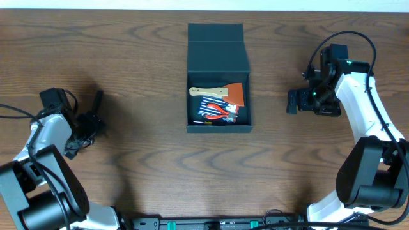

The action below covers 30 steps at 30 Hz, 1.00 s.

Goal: Pack container
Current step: 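Lower the left gripper and grasp the hammer near its head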

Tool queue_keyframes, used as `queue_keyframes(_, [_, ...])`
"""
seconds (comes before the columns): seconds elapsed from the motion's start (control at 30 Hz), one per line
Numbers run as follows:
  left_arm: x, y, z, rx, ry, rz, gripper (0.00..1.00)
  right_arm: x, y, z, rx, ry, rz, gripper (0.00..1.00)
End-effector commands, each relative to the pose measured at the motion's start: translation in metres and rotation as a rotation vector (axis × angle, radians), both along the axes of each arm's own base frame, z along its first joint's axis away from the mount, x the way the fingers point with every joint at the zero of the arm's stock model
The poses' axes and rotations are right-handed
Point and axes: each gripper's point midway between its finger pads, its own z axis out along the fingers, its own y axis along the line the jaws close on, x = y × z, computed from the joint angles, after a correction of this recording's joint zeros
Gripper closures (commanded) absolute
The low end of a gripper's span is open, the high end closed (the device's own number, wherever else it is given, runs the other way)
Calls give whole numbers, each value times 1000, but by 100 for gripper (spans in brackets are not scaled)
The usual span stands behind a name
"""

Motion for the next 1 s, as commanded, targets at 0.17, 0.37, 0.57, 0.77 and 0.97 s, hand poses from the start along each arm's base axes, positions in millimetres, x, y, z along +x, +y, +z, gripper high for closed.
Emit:
queue_keyframes(0.17, [-6, -1, -21, -17, 54, -8, 2, -3, 2, 0, -5, 13, 16, 1])
queue_keyframes(0.37, [-6, -1, -21, -17, 54, -8, 7, -3, 2, 0, -5, 13, 16, 1])
queue_keyframes(0.57, [-7, -1, -21, -18, 55, -8, 22, -4, 2, 0, -5, 15, 16, 1])
queue_keyframes(0.77, [-8, -1, -21, -21, 61, -8, 37, -7, 2, 0, -4, 29, 16, 1])
queue_keyframes(0.97, [-8, -1, -21, -21, 61, -8, 49, -9, 2, 0, -3, 35, 17, 1])
